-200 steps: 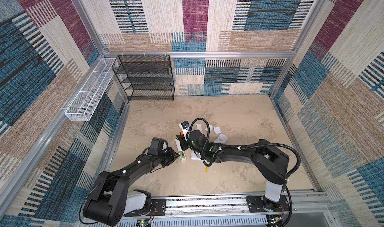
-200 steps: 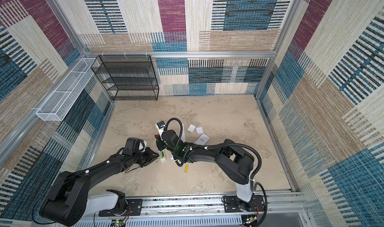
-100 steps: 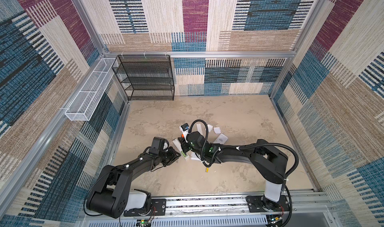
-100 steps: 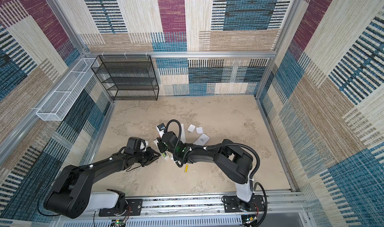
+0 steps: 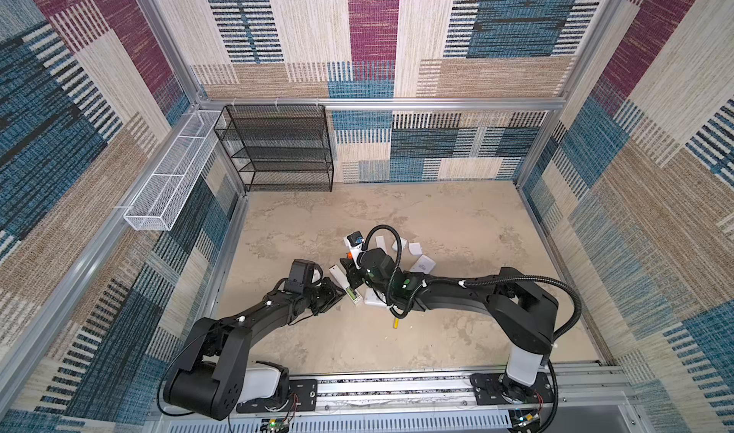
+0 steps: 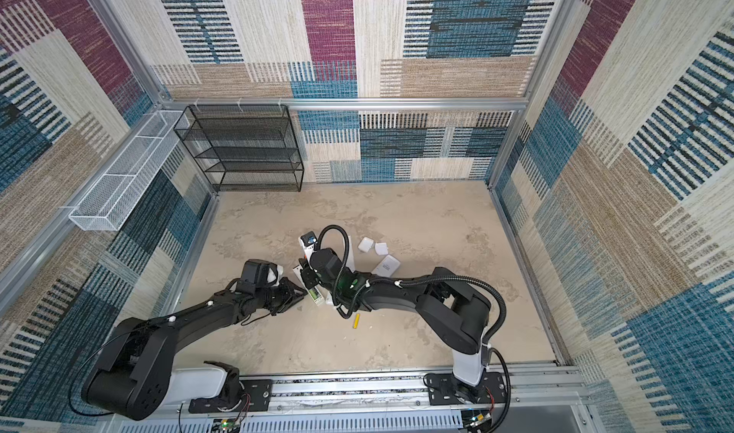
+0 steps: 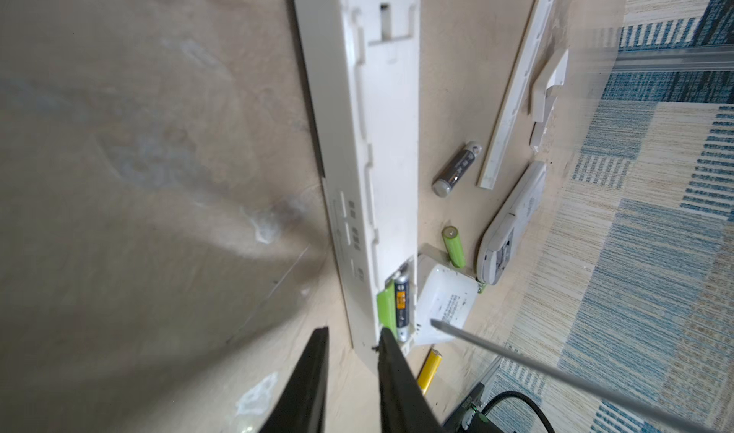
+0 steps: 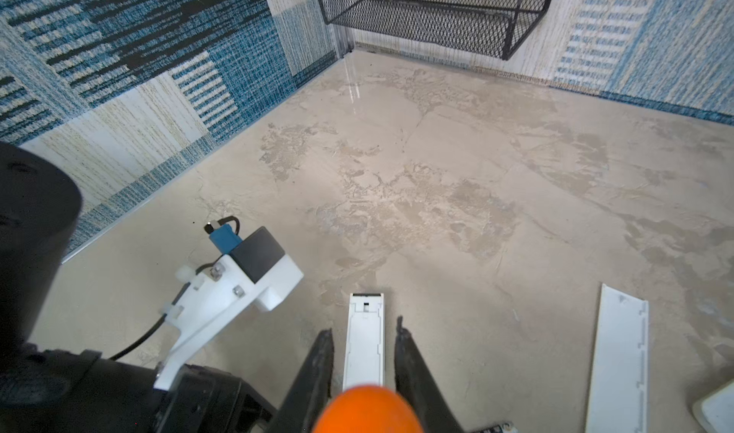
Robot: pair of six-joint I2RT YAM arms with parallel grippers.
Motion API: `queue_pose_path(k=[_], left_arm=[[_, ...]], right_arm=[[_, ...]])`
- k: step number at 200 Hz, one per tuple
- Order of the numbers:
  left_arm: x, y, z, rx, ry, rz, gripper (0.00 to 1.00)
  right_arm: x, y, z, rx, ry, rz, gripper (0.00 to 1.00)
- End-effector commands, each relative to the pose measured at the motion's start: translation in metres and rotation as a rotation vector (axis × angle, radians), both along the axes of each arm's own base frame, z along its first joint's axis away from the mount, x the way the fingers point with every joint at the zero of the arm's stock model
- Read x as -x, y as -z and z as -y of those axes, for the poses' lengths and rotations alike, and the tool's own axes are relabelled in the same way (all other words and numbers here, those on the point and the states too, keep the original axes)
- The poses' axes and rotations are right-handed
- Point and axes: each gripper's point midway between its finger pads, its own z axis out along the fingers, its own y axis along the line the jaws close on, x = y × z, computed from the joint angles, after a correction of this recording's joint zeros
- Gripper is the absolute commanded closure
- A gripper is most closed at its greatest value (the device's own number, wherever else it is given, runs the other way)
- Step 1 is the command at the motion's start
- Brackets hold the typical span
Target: Unload the batteries from the remote control
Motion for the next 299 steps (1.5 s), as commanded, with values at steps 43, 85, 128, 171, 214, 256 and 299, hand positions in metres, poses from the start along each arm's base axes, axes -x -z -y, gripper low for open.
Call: queue_pose_path(k=[43,85,128,171,214,256,299], left_arm=[[0.001,-0.006,0.003,0.021,0.006,0.005,0.74],[0.003,-0.005,0.001,0.018,0.003,0.001,0.74],[0.000,-0.004,0.001,0.020,-0.010,-0.001,0.66],[-0.007,0.004,0.008,0.063,-0.020,-0.015,0.64],[-0.010,0.011,0.013,0.080,-0.019,-0.026,0.66],[-0.006,0.016,0.010,0.070,-0.027,-0.034,0.75],[-0.001,0.018,0.008,0.065,-0.030,-0.032,0.80]], right_arm=[[-0.004,0.010,0.001,0.039,0.005,0.031,1.00],[-0.005,0.023,0.000,0.077,-0.003,0.032,1.00],[0.001,0.032,0.000,0.067,-0.021,0.000,1.00],[0.004,0.034,-0.001,0.033,-0.028,-0.029,1.00],[0.006,0.033,-0.002,0.000,-0.030,-0.054,1.00],[0.001,0.034,0.007,-0.047,-0.004,-0.106,1.00],[-0.008,0.040,0.021,-0.102,0.036,-0.178,1.00]])
